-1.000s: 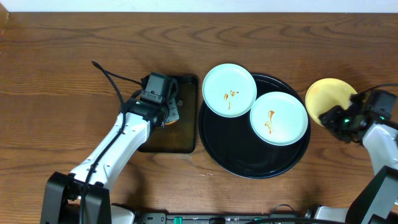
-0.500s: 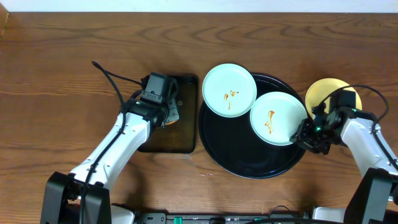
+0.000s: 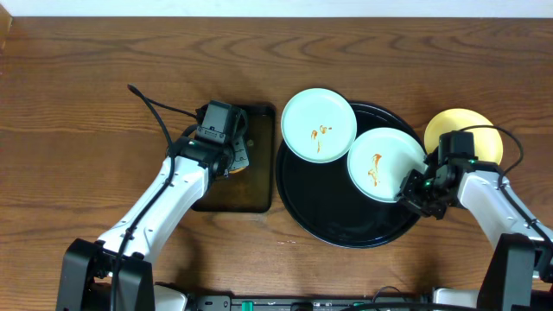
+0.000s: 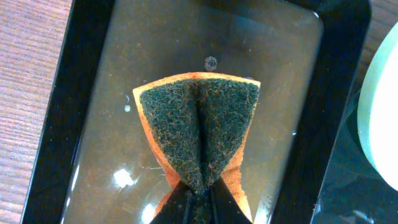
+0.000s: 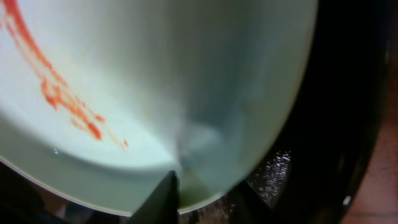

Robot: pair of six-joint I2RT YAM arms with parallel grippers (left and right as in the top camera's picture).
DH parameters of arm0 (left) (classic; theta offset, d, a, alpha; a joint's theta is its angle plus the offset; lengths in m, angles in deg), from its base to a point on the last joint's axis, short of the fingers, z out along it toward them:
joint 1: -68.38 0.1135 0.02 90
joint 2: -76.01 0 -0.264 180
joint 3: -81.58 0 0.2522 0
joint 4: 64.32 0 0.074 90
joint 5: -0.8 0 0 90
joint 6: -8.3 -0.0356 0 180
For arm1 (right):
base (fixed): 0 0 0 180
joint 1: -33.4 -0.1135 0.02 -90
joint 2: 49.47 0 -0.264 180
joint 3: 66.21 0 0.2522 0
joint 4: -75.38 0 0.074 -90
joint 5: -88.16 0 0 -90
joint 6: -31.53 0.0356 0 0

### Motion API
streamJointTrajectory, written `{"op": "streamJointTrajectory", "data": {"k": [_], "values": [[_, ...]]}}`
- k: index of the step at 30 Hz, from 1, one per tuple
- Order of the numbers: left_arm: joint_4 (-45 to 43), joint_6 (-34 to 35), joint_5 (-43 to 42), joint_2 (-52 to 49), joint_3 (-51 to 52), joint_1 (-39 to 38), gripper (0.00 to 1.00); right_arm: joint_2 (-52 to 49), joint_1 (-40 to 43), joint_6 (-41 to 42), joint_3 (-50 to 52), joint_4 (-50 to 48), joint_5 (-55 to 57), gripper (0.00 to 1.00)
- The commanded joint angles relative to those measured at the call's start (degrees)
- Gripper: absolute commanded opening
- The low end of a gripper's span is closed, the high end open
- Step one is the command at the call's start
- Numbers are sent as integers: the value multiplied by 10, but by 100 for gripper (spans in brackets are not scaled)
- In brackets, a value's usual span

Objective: Clean dirty plates on tray and stack at the side
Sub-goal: 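Grasp the rim of a mint-green plate with the right gripper, then scrub the mint-green plate with the sponge in the left gripper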

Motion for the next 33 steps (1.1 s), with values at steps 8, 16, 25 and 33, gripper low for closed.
{"op": "streamJointTrajectory", "data": {"k": [8, 16, 25, 33], "values": [[1, -10, 7, -3, 6, 2, 8, 8, -40, 17, 10, 20, 6, 1], [-35, -40, -104, -3, 5, -16, 7, 8, -61, 17, 10, 14, 6, 1], [-168, -41, -133, -11, 6, -155, 8, 8, -108, 32, 10, -50, 6, 1], [-244, 43, -134, -76, 6, -262, 8, 8, -119, 32, 10, -49, 8, 1]]}}
